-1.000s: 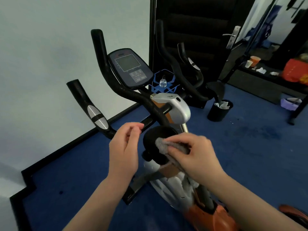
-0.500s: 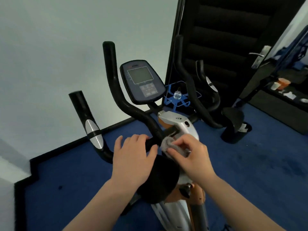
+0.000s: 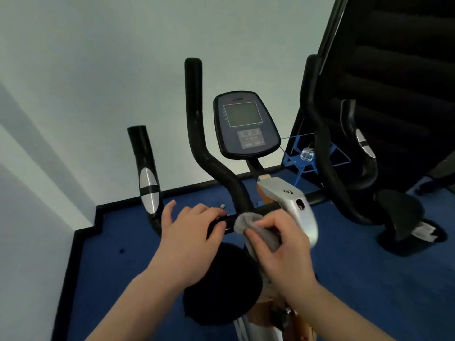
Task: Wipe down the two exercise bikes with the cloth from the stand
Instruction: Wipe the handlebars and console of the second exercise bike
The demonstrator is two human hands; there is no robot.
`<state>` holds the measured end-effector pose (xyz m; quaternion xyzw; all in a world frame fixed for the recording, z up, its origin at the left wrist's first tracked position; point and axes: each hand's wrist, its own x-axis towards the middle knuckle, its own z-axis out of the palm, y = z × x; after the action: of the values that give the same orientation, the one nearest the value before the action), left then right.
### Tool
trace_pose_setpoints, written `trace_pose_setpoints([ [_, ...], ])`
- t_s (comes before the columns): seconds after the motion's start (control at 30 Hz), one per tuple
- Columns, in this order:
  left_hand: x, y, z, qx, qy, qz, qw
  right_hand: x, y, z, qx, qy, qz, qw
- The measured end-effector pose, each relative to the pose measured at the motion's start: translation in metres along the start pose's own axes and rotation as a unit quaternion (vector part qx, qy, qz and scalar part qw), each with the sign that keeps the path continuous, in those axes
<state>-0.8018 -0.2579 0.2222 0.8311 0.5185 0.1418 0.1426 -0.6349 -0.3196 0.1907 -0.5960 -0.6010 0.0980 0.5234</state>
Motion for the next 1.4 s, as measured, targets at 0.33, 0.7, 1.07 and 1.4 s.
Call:
trace_pose_setpoints([
  [0.33, 0.002, 0.005, 0.000, -0.009, 0.020, -0.028, 0.999, 0.025, 0.000, 0.012, -0.023, 0.023, -0.024, 0.999],
  [0.7, 0.002, 0.008, 0.000, -0.001, 0.027, -0.035, 0.999, 0.082, -0.009, 0.021, -0.055, -0.034, -0.033, 0.997],
  [1.07, 0.000, 0.007, 0.000, -0.030, 0.026, -0.049, 0.998, 0.075, -0.011, 0.022, -0.089, -0.108, -0.109, 0.984],
  [1.4, -0.004, 0.006, 0.001, -0.063, 0.035, -0.041, 0.997, 0.067, -0.002, 0.016, -0.120, -0.109, -0.144, 0.976],
])
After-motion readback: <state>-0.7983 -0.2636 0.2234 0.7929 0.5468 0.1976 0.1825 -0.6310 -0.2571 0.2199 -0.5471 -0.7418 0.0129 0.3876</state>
